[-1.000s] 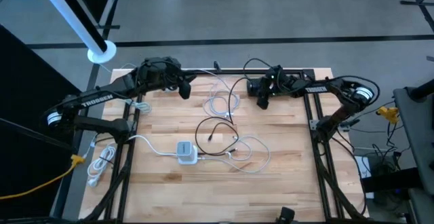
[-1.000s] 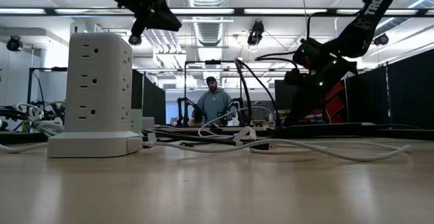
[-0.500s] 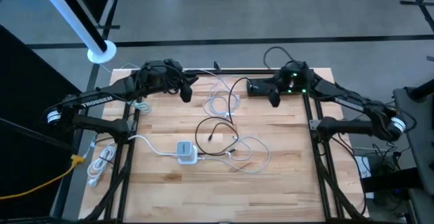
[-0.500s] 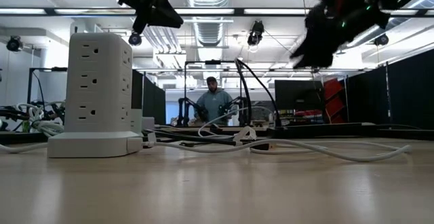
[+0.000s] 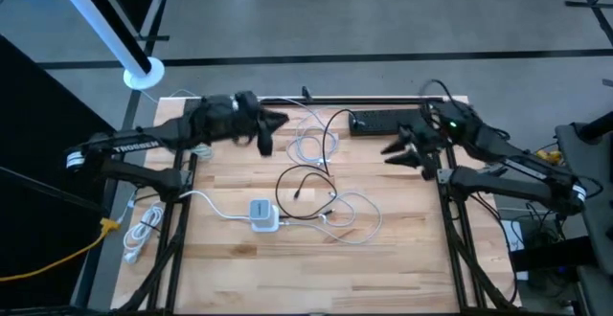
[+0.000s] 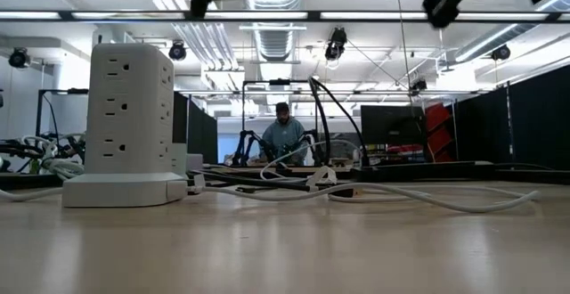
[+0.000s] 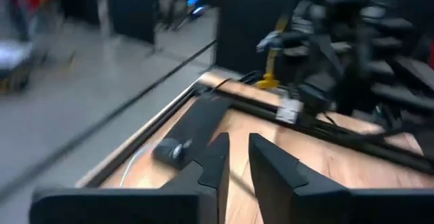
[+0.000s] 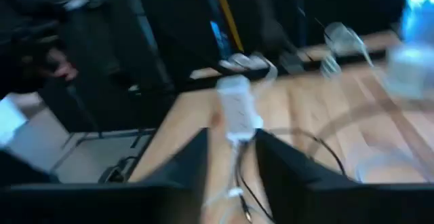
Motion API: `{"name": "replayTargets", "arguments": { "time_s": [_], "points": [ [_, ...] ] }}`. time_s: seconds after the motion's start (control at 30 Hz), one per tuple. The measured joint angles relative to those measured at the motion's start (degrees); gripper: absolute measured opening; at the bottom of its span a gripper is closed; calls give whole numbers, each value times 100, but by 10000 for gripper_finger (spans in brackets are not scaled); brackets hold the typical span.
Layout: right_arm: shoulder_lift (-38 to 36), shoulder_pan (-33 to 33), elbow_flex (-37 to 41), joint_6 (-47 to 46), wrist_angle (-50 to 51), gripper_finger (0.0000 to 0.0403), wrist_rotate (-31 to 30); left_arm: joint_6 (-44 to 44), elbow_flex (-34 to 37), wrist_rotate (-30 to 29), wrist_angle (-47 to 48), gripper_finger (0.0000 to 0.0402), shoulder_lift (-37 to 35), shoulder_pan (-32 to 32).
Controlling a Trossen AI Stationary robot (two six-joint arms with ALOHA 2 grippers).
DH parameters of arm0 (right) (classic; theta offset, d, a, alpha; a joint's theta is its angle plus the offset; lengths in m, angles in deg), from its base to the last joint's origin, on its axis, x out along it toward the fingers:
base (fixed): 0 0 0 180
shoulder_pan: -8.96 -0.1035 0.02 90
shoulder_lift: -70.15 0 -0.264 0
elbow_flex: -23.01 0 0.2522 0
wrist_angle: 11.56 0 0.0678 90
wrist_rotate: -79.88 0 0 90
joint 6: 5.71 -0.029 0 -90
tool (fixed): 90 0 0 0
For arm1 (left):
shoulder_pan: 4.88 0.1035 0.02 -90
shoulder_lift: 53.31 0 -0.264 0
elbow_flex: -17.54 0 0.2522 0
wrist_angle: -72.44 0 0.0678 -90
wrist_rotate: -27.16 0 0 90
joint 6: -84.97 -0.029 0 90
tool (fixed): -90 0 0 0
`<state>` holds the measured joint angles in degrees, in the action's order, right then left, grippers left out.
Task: Insert USB
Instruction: Return to Home Position
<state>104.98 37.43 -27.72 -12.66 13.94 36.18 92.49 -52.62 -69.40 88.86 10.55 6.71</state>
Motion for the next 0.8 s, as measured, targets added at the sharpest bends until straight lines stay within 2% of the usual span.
{"name": "replayTargets", "arguments": {
  "time_s": [0.07, 0.1, 0.17, 0.27, 0.4, 0.53, 0.6, 0.7, 0.8],
  "points": [
    [-295, -266, 0, 208, 52, 24, -168, -529, 0, -162, -144, 23, 0, -483],
    [-416, -377, 0, 234, 99, 15, -360, -689, 0, -266, -161, 16, 0, -724],
    [-631, -588, 1, 222, 265, 15, -825, -851, 12, -473, -147, 5, 2, -1170],
    [-951, -813, 76, 369, 532, 5, -1131, -973, 171, -529, -171, 2, -58, -1610],
    [-1381, -923, 246, 379, 539, 2, -1466, -741, 1070, -550, -681, 0, -462, -1729],
    [-1978, -923, 297, 335, 535, 1, -1664, -440, 2448, -724, -1991, 0, -1380, -1701],
    [-2264, -923, 292, 94, 566, 0, -1695, -298, 3020, -935, -2242, 0, -1973, -1706],
    [-2607, -923, 283, 326, 1226, 2, -1690, -50, 3627, -1142, -2054, 0, -2881, -1694],
    [-2769, -923, 297, 514, 1746, 1, -1871, 106, 3975, -1109, -1403, 0, -3701, -1704]
  ]
}}
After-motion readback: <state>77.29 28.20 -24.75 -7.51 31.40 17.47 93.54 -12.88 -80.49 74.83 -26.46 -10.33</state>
